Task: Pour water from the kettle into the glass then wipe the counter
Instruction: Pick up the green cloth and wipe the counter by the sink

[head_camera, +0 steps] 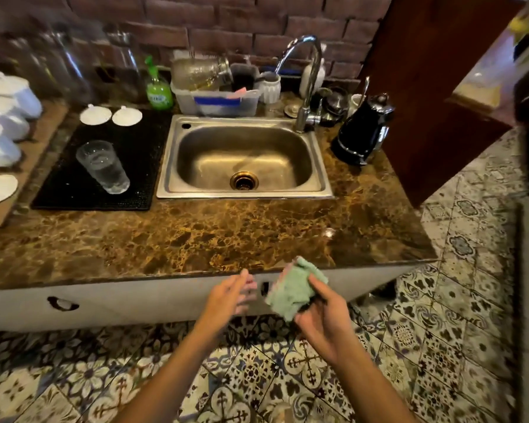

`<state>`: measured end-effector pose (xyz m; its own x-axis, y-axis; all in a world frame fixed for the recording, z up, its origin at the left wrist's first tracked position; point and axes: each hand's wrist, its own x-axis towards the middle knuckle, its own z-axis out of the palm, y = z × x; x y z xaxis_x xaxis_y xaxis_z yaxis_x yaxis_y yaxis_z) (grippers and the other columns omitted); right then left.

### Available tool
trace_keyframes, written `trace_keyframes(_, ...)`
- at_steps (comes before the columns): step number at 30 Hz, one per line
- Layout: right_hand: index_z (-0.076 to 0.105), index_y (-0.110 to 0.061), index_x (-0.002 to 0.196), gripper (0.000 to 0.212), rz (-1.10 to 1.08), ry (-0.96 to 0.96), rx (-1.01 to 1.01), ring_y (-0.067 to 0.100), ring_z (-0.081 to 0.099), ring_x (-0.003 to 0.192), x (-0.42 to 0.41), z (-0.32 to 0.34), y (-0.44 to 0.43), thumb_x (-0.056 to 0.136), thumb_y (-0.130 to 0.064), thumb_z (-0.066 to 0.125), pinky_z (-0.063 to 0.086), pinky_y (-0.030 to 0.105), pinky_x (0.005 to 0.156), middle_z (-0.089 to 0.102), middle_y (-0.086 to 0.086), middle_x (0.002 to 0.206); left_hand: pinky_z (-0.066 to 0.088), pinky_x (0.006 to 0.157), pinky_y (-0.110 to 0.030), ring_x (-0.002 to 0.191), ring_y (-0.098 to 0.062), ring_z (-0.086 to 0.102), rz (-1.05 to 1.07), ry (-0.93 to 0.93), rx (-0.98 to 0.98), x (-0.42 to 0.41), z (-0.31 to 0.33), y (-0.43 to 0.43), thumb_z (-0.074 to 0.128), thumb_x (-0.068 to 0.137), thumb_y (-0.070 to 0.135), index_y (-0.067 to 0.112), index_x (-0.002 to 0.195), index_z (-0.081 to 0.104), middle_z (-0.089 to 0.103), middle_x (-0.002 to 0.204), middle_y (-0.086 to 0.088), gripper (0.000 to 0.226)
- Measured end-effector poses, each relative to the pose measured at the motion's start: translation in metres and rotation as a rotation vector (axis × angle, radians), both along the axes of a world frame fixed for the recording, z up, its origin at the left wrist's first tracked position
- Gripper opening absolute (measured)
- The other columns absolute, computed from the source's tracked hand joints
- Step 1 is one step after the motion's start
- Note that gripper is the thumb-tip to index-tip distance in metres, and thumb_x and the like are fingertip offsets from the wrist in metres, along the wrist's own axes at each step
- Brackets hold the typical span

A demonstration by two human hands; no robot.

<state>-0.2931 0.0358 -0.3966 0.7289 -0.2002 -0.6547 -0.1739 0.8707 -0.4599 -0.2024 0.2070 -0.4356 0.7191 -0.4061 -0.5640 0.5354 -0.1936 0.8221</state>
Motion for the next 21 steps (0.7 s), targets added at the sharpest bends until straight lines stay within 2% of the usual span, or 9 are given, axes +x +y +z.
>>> trace_keyframes(3, 0.064, -0.003, 0.125, 0.038, -0.054, -0.076, -0.021, 0.033, 0.073, 0.11, -0.012, 0.032, -0.032, 0.094, -0.022, 0.057, 0.049, 0.05, 0.101, 0.073, 0.022, 0.123, 0.06, 0.09, -0.045, 0.113, -0.031, 0.071, 0.086, 0.316, -0.289, -0.037, 0.033, -0.056, 0.06, 0.084, 0.055, 0.015, 0.122, 0.069, 0.075, 0.121, -0.011, 0.056)
trace_keyframes(5, 0.063, -0.004, 0.129, 0.035, -0.042, -0.076, -0.084, 0.032, 0.069, 0.116, -0.021, 0.048, -0.052, 0.103, -0.023, 0.051, 0.048, 0.048, 0.105, 0.073, 0.021, 0.126, 0.063, 0.082, -0.045, 0.111, -0.03, 0.073, 0.154, 0.414, -0.429, -0.055, 0.051, -0.087, 0.066, 0.083, 0.046, 0.014, 0.125, 0.066, 0.075, 0.122, -0.014, 0.053)
trace_keyframes(7, 0.062, -0.004, 0.132, 0.034, -0.005, -0.055, -0.203, 0.031, 0.068, 0.119, -0.031, 0.058, -0.073, 0.106, -0.022, 0.048, 0.051, 0.044, 0.1, 0.073, 0.019, 0.125, 0.064, 0.072, -0.041, 0.102, -0.029, 0.076, 0.191, 0.436, -0.498, -0.065, 0.067, -0.113, 0.069, 0.081, 0.033, 0.01, 0.122, 0.065, 0.077, 0.114, -0.016, 0.047)
trace_keyframes(11, 0.066, 0.0, 0.125, 0.026, 0.016, -0.075, -0.47, 0.031, 0.07, 0.113, -0.047, 0.075, -0.121, 0.103, -0.009, 0.055, 0.055, 0.041, 0.096, 0.074, 0.022, 0.12, 0.064, 0.064, -0.039, 0.088, -0.029, 0.079, 0.191, 0.406, -0.474, -0.072, 0.086, -0.153, 0.07, 0.078, 0.004, -0.001, 0.114, 0.066, 0.079, 0.103, -0.021, 0.037)
trace_keyframes(16, 0.079, -0.01, 0.102, 0.015, 0.028, -0.112, -0.612, 0.016, 0.077, 0.092, -0.051, 0.084, -0.179, 0.099, -0.01, 0.064, 0.06, 0.029, 0.074, 0.081, 0.008, 0.098, 0.065, 0.061, -0.036, 0.079, -0.023, 0.078, 0.154, 0.271, -0.373, -0.057, 0.1, -0.194, 0.067, 0.09, 0.0, 0.005, 0.103, 0.071, 0.08, 0.093, -0.015, 0.014)
trace_keyframes(19, 0.081, -0.011, 0.099, 0.014, 0.071, -0.102, -0.716, 0.022, 0.075, 0.094, -0.041, 0.079, -0.21, 0.098, -0.012, 0.067, 0.061, 0.04, 0.085, 0.08, 0.011, 0.098, 0.064, 0.064, -0.035, 0.081, -0.021, 0.079, 0.115, 0.224, -0.331, -0.042, 0.104, -0.216, 0.066, 0.093, 0.004, 0.008, 0.11, 0.069, 0.081, 0.094, -0.011, 0.018)
trace_keyframes(21, 0.081, -0.014, 0.103, 0.014, 0.111, -0.067, -0.787, 0.024, 0.076, 0.096, -0.031, 0.07, -0.229, 0.097, -0.013, 0.068, 0.061, 0.04, 0.085, 0.081, 0.009, 0.101, 0.064, 0.068, -0.035, 0.079, -0.019, 0.079, 0.102, 0.209, -0.299, -0.029, 0.101, -0.231, 0.066, 0.095, 0.005, 0.009, 0.113, 0.069, 0.081, 0.093, -0.009, 0.019)
